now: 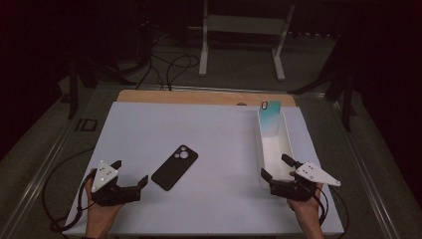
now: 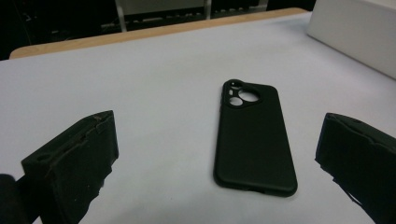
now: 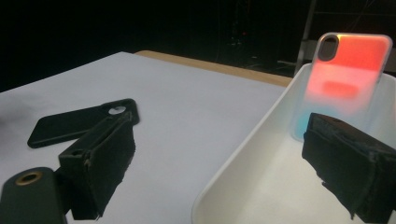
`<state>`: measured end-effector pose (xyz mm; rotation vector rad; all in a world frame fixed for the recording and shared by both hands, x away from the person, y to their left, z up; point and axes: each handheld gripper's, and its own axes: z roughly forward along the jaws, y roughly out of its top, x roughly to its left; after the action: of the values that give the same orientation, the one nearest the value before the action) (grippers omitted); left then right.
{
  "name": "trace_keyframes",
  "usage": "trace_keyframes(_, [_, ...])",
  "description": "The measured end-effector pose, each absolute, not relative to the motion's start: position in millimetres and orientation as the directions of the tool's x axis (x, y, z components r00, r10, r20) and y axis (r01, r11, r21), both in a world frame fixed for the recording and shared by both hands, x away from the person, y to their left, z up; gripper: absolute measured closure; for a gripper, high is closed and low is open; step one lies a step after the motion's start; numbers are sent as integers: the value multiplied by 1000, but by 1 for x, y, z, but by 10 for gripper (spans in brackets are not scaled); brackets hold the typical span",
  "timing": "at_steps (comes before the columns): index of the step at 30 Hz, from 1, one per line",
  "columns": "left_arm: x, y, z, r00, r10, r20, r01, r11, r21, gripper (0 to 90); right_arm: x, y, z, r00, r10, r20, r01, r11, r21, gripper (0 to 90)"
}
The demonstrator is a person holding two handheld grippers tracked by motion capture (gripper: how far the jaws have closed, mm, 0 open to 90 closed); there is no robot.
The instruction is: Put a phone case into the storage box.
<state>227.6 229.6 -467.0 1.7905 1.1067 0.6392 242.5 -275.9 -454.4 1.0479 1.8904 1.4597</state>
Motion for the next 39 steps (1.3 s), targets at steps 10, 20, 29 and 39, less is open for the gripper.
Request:
trace_keyframes(10, [237, 219, -468, 488, 872, -30, 465, -231, 855, 0, 244, -275, -454, -564, 824, 50, 264, 122, 957, 96])
trace_keyframes(20, [262, 194, -472, 525, 851, 6, 533, -334, 778, 0, 245, -277, -453, -560, 826, 58, 268, 115, 957, 96])
trace_keyframes(29, [287, 175, -480, 573, 819, -22, 589, -393, 707, 0, 245, -278, -452, -558, 828, 60, 269, 112, 957, 96])
trace_keyframes(39, [306, 155, -486, 601, 799, -22, 636, -462, 618, 0, 246, -277, -451, -559, 827, 58, 265, 112, 958, 96])
